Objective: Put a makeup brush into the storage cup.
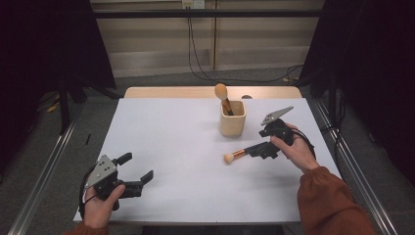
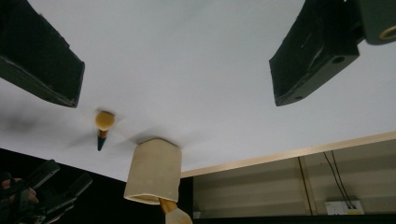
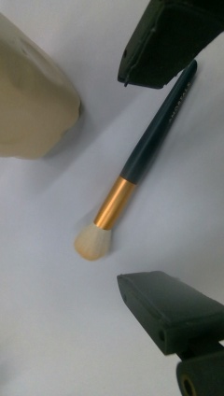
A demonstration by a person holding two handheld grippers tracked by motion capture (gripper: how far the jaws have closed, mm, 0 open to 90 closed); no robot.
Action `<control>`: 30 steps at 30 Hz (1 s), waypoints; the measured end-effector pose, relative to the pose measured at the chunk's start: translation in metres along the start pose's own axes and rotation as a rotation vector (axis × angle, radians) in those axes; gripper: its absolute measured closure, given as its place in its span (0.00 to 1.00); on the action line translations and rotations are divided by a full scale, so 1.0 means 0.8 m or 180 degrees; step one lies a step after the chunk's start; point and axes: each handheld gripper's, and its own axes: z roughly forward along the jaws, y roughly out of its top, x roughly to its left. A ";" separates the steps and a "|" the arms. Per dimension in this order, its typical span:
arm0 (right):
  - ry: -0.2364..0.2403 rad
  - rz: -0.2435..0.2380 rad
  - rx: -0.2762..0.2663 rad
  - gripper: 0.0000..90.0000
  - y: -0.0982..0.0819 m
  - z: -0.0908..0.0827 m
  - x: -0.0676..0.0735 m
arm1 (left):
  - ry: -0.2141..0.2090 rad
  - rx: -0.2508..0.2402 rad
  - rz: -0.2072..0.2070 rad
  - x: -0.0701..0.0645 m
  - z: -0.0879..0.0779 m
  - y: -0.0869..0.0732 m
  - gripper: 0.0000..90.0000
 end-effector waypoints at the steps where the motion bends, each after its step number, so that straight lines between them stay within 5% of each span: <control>1: -0.0003 -0.0024 0.0035 0.03 0.001 0.000 0.000 | -0.0003 -0.0001 0.0000 0.000 0.000 0.000 0.03; 16: 0.0110 -0.0469 0.0684 0.05 0.013 0.013 0.000 | -0.0011 0.0021 0.0008 0.000 0.001 0.000 0.03; 30: 0.0198 -0.0661 0.1099 0.12 0.030 0.055 0.005 | -0.0022 0.0027 0.0014 0.000 0.001 0.000 0.03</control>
